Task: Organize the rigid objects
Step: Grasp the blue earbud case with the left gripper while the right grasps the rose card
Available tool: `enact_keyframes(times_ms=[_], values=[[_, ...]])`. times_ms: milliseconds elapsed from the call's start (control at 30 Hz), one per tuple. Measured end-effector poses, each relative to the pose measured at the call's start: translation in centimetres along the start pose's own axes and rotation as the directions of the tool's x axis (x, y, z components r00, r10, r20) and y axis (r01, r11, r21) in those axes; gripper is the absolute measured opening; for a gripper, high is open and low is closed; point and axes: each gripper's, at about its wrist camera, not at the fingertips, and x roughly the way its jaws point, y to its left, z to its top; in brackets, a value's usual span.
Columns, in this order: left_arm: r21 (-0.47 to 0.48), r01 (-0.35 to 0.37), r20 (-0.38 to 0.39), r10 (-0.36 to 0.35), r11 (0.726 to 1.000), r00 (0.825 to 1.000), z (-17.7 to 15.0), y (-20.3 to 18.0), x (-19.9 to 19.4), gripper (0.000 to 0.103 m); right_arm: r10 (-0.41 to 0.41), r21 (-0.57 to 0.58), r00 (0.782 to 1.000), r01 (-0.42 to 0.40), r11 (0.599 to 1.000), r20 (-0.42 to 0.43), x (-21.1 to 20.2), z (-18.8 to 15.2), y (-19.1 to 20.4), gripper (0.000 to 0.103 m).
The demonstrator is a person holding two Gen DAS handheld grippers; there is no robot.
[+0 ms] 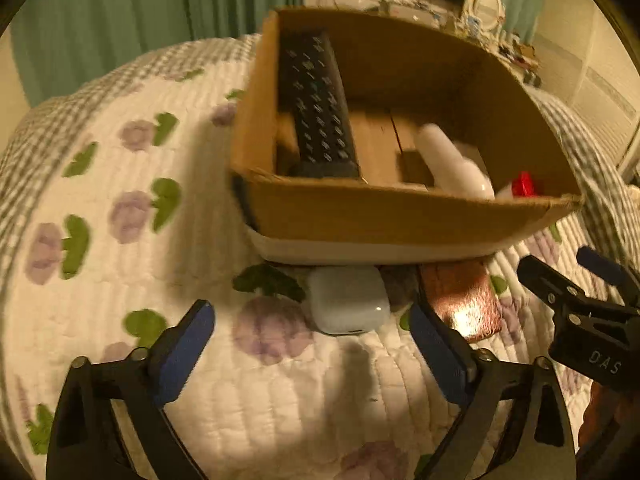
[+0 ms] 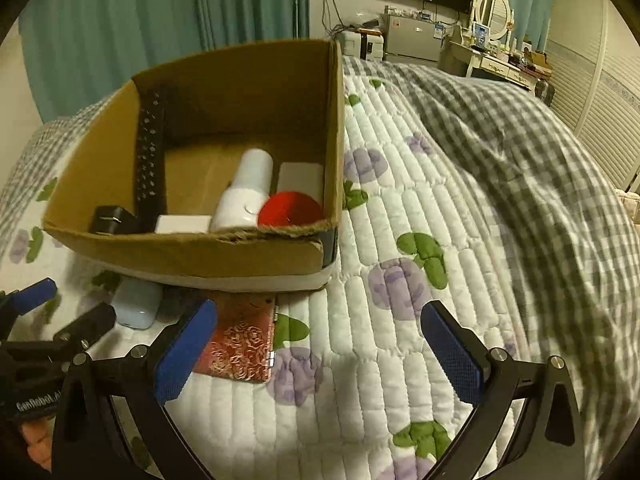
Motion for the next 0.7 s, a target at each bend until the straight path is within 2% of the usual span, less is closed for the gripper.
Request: enact_keyframes(times_ms=[133, 200, 267, 333, 467, 700], values=[[0.042, 0.013, -0.054, -0.011, 0.999, 0.999, 0.2, -0.9, 1.7, 0.078, -0.002, 0.025, 1.0, 0.003, 1.0, -0.02, 1.0, -0.2, -0.5, 0.102], [0.061, 0.024, -0.068, -0.02, 0.998, 0.998, 0.3, -1.4, 2.2, 0.075, -0.005, 0.037, 1.0, 0.006, 0.999, -0.023, 1.1, -0.3, -0.8, 0.102], [0.084, 0.026, -0.083, -0.019, 0.996, 0.996, 0.5, -2.0, 2.7, 0.06, -0.006, 0.041, 1.0, 0.006, 0.999, -0.015, 0.9, -0.2, -0.9, 0.102], [0.1, 0.02, -0.101, -0.01, 0.995, 0.995, 0.5, -2.5, 3.3, 0.052, -0.004, 0.045, 1.0, 0.005, 0.999, -0.011, 0.7, -0.2, -1.0, 0.102], [0.111, 0.013, -0.085, -0.003, 0.994, 0.996, 0.1, -2.6, 2.5, 0.052, 0.005, 0.056, 1.0, -0.005, 0.998, -0.004, 0.4, -0.2, -1.2, 0.102], [0.033, 0.028, -0.045, -0.026, 0.999, 0.999, -1.0, -0.5, -0.7, 0.052, 0.027, 0.046, 1.0, -0.027, 0.999, -0.003, 0.1, -0.3, -0.6, 0.102]])
